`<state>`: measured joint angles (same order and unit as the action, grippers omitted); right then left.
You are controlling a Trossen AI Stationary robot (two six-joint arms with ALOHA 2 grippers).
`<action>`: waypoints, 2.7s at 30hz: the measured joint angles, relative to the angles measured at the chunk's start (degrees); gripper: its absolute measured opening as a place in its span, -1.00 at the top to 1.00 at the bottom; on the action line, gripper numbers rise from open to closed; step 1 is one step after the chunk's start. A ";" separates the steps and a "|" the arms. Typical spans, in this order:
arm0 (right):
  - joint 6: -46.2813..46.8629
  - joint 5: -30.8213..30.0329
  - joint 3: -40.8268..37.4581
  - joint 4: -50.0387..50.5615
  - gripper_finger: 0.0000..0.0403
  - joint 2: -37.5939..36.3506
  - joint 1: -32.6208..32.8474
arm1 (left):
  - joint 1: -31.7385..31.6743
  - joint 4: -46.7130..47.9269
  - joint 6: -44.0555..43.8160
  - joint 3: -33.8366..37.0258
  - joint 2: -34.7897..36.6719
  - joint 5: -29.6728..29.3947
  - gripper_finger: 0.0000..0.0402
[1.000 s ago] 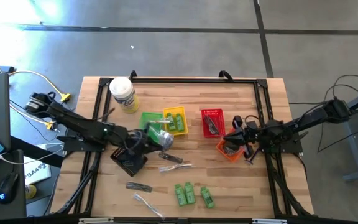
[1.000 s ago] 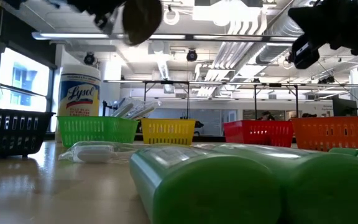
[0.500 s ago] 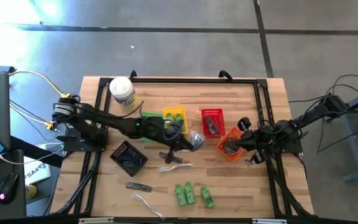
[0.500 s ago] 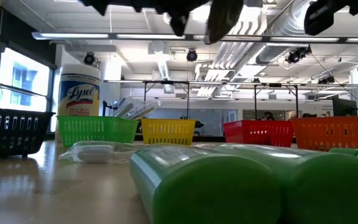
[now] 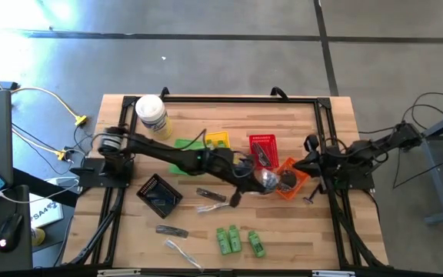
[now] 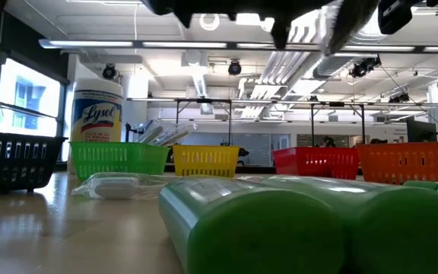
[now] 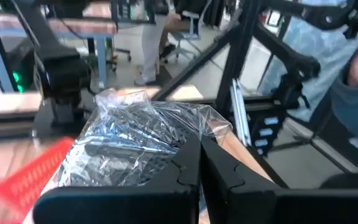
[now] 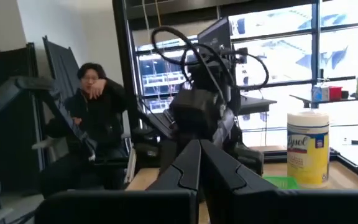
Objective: Pick & Place Travel size toiletries
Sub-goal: Put the black hairbrush into the orange basket, then put the right green shampoo into yellow basket
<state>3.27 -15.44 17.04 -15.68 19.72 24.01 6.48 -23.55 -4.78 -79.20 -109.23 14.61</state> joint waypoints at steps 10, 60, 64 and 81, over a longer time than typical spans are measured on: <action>1.36 -0.22 0.69 0.18 0.99 -2.12 0.00 | -2.20 7.89 -3.04 -16.56 -12.28 0.44 1.00; 1.22 -5.24 0.72 4.39 0.99 -2.16 0.00 | -6.86 17.08 -4.63 -32.55 -28.09 13.87 -0.12; 1.43 -4.01 0.82 4.88 0.99 -2.25 0.04 | -4.70 31.53 -1.14 -32.57 -23.21 20.84 -0.12; 1.39 -2.47 0.76 5.62 0.99 -2.31 0.00 | 10.22 73.88 11.54 -32.57 2.05 -17.02 0.95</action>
<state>4.67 -17.92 17.80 -10.07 17.41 24.01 16.70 50.33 6.77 -111.77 -107.17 -2.41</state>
